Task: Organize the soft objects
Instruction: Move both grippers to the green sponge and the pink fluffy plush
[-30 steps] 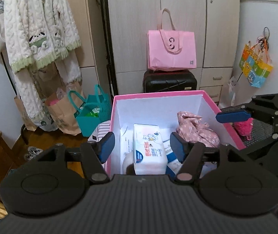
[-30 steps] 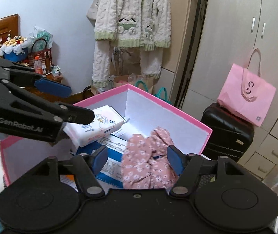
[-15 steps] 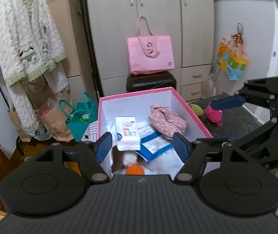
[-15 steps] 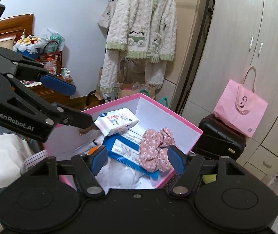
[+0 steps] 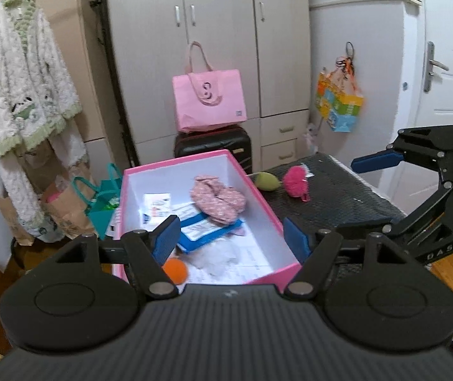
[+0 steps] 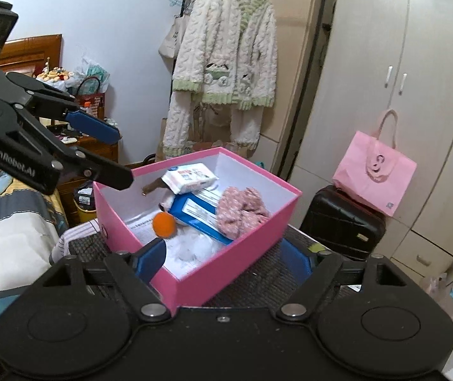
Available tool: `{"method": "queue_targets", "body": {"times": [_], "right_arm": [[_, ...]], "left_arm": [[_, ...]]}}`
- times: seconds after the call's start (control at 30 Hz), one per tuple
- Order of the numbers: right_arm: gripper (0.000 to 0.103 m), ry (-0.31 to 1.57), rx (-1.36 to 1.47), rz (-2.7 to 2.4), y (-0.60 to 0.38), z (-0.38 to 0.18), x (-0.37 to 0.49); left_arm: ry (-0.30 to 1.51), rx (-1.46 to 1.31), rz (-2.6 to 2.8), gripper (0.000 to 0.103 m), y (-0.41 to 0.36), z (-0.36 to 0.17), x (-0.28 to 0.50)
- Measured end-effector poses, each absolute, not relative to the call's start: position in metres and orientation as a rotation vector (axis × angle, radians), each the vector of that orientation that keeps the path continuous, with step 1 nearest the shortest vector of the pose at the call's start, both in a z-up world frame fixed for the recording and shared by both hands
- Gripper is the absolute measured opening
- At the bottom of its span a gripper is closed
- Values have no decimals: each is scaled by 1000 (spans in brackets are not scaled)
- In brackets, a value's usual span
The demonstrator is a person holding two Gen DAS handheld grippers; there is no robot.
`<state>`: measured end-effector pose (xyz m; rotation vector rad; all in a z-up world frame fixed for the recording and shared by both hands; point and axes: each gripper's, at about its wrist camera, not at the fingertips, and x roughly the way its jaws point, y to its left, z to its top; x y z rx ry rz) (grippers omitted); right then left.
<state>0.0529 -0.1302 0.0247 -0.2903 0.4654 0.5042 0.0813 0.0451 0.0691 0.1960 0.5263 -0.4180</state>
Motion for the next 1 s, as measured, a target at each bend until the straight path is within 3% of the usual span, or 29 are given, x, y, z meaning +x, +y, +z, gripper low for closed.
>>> {"method": "queue_targets", "body": {"times": [0.33,1.0], "right_arm": [[83,487,-187,439,-200,2,62],[84,439,-149,452,-270,-61,158]], "left_arm": [[575,201,-485,71,-11,48,91],[497,74,-367,68,-121,21,174]]}}
